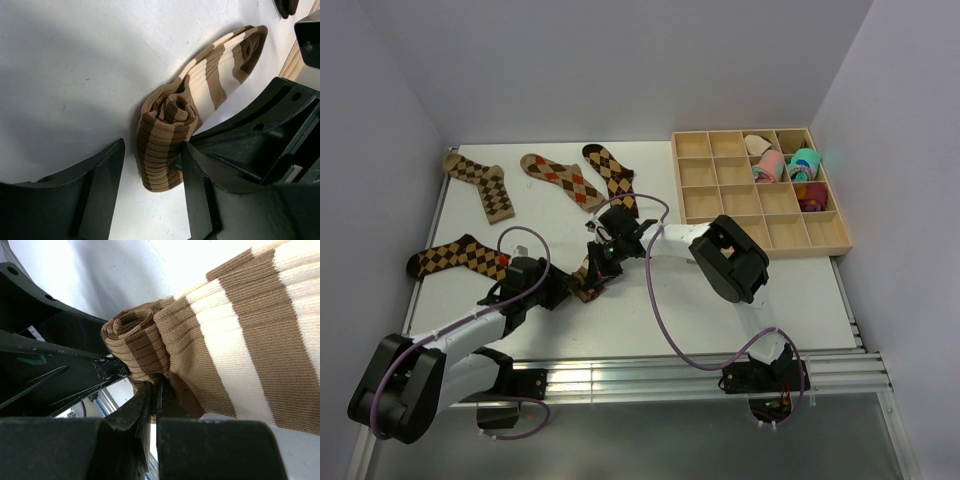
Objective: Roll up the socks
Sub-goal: Roll the sock at the center of the board.
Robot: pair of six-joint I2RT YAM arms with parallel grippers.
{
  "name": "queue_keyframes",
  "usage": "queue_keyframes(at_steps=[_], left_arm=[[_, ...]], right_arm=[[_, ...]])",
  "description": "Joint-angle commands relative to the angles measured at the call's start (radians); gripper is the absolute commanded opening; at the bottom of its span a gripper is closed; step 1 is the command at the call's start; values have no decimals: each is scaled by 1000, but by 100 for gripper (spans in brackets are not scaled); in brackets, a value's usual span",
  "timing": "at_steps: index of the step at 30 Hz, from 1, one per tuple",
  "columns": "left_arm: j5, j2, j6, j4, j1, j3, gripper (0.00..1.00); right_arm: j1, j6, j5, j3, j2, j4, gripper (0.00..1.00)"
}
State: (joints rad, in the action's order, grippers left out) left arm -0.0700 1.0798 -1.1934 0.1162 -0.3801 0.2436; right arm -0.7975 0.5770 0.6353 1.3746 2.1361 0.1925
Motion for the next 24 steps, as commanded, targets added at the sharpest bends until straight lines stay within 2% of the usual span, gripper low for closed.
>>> queue_keyframes(at_steps=[1, 10, 16, 21, 23, 24], left_arm=[[58, 48, 34, -35, -2, -20, 55], [65, 127, 61, -23, 0, 14, 59], [102, 141, 52, -47, 0, -1, 51], [87, 144, 52, -32, 0, -17, 52], [94, 149, 51, -47, 0, -4, 47], [99, 152, 54, -68, 0, 3, 35]], right_arm=[[27, -92, -244, -17, 90, 73, 0], [27, -126, -230, -8, 104, 104, 0], [27, -134, -232, 4, 104, 116, 0], [27, -140, -227, 15, 107, 127, 0], [26, -144, -229, 20, 107, 133, 0], [26, -146, -230, 20, 105, 136, 0]])
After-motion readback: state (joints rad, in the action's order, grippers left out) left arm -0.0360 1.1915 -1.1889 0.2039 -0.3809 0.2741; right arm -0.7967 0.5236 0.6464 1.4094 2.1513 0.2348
